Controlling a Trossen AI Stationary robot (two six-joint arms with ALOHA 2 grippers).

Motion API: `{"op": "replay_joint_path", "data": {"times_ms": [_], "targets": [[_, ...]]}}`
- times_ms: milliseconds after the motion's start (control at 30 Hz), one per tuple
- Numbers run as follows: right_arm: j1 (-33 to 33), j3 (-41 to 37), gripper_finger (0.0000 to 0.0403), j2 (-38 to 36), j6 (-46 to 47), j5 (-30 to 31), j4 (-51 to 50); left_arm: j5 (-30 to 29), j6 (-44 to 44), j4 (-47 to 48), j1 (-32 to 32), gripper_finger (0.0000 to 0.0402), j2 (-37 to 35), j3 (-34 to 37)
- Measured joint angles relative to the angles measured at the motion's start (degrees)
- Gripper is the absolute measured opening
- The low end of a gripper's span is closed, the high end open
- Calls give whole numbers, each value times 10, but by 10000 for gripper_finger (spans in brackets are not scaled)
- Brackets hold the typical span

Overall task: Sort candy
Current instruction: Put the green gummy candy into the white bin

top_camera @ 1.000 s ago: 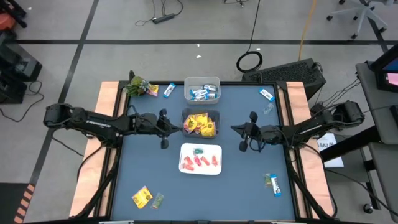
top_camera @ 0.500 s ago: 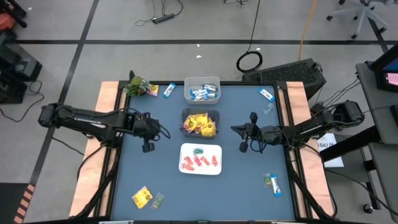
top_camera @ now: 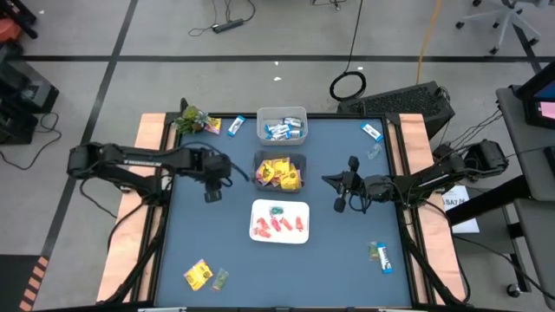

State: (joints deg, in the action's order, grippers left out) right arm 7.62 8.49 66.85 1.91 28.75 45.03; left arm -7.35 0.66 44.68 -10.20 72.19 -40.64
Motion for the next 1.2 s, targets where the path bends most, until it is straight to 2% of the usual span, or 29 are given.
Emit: {"op": "replay_joint_path", "data": {"times_ms": [133, 433, 567, 867, 1200], "targets": [[0, 0, 0, 0, 0, 0, -2, 0, -28, 33, -26, 179, 48, -18], [0, 0, 0, 0, 0, 0, -7, -19, -41, 44, -63, 175, 131, -22], [0, 0, 0, 0, 0, 0, -7, -19, -41, 43, -63, 142, 146, -23], [0, 0, 0, 0, 0, 0, -8, -2, -42, 39, -41, 10, 149, -24], [0, 0, 0, 0, 0, -1, -11, 47, -24, 38, 53, 6, 146, -93]]}}
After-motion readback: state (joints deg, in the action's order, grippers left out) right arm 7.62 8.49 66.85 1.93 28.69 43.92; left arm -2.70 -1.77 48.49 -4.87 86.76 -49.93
